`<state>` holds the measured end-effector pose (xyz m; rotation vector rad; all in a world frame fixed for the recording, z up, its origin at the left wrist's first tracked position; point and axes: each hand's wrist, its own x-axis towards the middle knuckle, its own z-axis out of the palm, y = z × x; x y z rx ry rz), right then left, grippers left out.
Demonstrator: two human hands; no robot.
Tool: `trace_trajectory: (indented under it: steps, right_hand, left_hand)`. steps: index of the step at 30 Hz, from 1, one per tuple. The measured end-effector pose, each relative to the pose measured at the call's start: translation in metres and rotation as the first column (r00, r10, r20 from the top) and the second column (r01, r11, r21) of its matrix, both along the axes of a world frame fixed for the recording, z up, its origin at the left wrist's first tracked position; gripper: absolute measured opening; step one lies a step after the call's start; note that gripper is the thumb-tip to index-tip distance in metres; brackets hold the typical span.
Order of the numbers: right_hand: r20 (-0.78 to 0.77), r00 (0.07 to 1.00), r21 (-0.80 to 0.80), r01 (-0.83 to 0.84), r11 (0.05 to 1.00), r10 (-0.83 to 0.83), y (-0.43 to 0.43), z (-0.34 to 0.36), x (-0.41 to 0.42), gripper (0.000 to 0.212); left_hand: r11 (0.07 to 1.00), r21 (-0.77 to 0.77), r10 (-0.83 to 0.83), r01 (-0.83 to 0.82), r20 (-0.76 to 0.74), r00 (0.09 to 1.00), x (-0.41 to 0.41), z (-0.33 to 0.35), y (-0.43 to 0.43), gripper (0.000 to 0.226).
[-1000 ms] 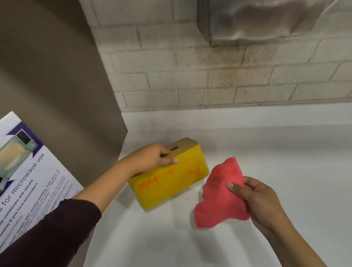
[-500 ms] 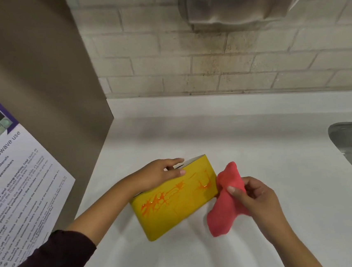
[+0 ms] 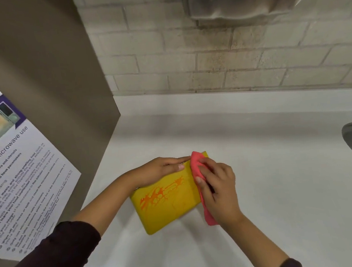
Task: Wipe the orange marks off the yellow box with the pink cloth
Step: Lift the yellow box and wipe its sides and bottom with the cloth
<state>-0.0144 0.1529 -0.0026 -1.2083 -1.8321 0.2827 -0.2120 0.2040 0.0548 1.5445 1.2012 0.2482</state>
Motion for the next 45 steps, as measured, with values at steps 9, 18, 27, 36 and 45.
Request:
trace_trajectory:
  steps: [9, 18, 27, 36, 45]
  right_hand:
    - [0.058, 0.998, -0.050, 0.029, 0.998, -0.026, -0.002, 0.008, -0.003, 0.035]
    - [0.124, 0.992, -0.057, -0.024, 0.998, 0.031, -0.021, -0.006, 0.020, 0.026]
    - [-0.159, 0.975, -0.171, 0.126, 0.977, -0.153, -0.004, 0.014, -0.006, 0.029]
    - [0.191, 0.971, -0.027, -0.143, 0.989, 0.146, -0.017, 0.009, 0.011, 0.034]
    - [-0.054, 0.997, -0.104, 0.057, 0.993, -0.063, 0.000, 0.021, -0.017, 0.030]
  left_hand:
    - [0.999, -0.014, 0.037, -0.037, 0.019, 0.999, -0.001, 0.002, 0.002, 0.033]
    - [1.000, 0.003, 0.025, -0.025, 0.014, 1.000, 0.000, -0.002, 0.002, 0.029]
    - [0.998, -0.029, 0.062, -0.061, 0.057, 0.996, 0.004, -0.002, -0.002, 0.029]
    - [0.997, -0.023, 0.077, -0.075, 0.064, 0.995, 0.004, -0.003, -0.002, 0.030]
    - [0.991, -0.004, 0.130, -0.131, 0.073, 0.989, 0.007, -0.003, -0.006, 0.035]
